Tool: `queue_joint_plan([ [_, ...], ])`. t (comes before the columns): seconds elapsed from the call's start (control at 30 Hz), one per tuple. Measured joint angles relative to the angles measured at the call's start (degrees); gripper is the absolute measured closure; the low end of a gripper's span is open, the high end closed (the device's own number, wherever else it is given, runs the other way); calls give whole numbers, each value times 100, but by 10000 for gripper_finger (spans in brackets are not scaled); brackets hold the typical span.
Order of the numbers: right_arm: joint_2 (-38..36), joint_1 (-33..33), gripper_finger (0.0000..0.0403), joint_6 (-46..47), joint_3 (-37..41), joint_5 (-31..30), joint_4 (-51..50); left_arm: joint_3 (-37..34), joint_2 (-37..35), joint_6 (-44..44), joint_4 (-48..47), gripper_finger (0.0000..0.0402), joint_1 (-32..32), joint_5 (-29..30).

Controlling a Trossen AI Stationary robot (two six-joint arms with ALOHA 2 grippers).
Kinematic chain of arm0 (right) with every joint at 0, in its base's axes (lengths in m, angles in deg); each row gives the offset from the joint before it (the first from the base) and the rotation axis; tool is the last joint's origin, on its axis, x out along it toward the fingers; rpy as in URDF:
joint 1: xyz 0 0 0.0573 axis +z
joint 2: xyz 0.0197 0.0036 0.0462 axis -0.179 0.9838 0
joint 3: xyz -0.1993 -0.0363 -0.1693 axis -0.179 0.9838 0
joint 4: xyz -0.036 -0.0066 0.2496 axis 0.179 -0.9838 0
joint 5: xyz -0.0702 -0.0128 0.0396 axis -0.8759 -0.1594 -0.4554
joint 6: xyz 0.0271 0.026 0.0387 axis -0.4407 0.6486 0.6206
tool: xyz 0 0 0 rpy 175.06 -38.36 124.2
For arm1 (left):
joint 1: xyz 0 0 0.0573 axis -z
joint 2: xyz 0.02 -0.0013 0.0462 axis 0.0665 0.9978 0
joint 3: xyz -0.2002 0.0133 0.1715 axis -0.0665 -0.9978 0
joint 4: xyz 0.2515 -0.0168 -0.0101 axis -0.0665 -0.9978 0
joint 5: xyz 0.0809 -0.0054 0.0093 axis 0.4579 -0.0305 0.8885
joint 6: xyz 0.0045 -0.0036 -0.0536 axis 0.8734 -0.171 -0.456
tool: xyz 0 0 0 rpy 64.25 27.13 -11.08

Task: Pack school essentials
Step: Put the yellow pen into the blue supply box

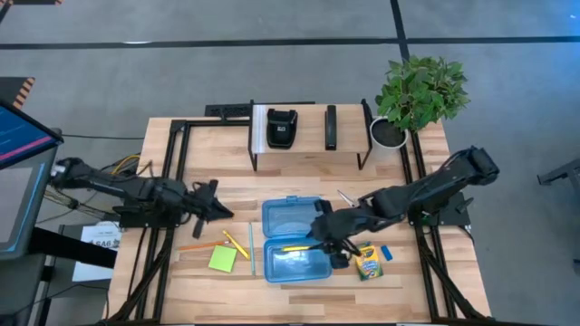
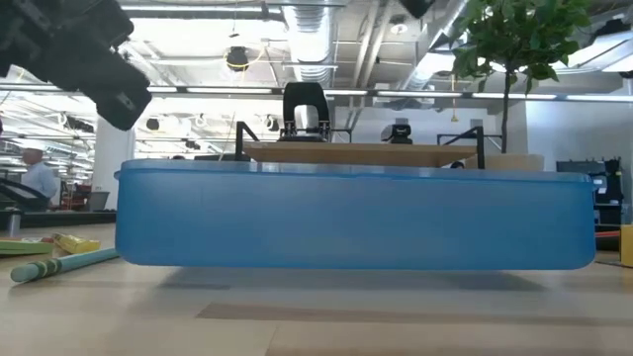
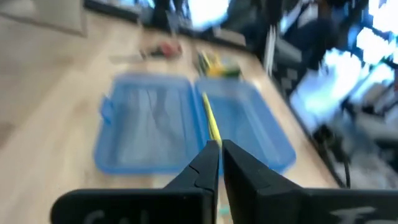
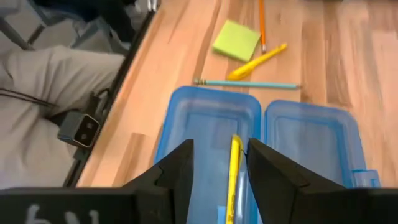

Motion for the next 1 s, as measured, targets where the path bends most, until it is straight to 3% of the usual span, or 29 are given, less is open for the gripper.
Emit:
queue_joint_plan([
  [0.27, -585, 427, 243, 124, 528, -765, 281, 816, 1848, 499, -329, 295, 1029, 638],
  [0.47, -612, 639, 242, 251, 647, -996, 317, 1348, 2999, 666, -799, 241, 1674, 1086],
  [0.67, -553, 672, 245, 233, 649, -1080, 327, 1674, 3977, 601, -830, 234, 2014, 1170],
  [1.0, -568, 576, 243, 160, 644, -1081, 448, 2101, 5276, 634, -849, 233, 2036, 1202],
])
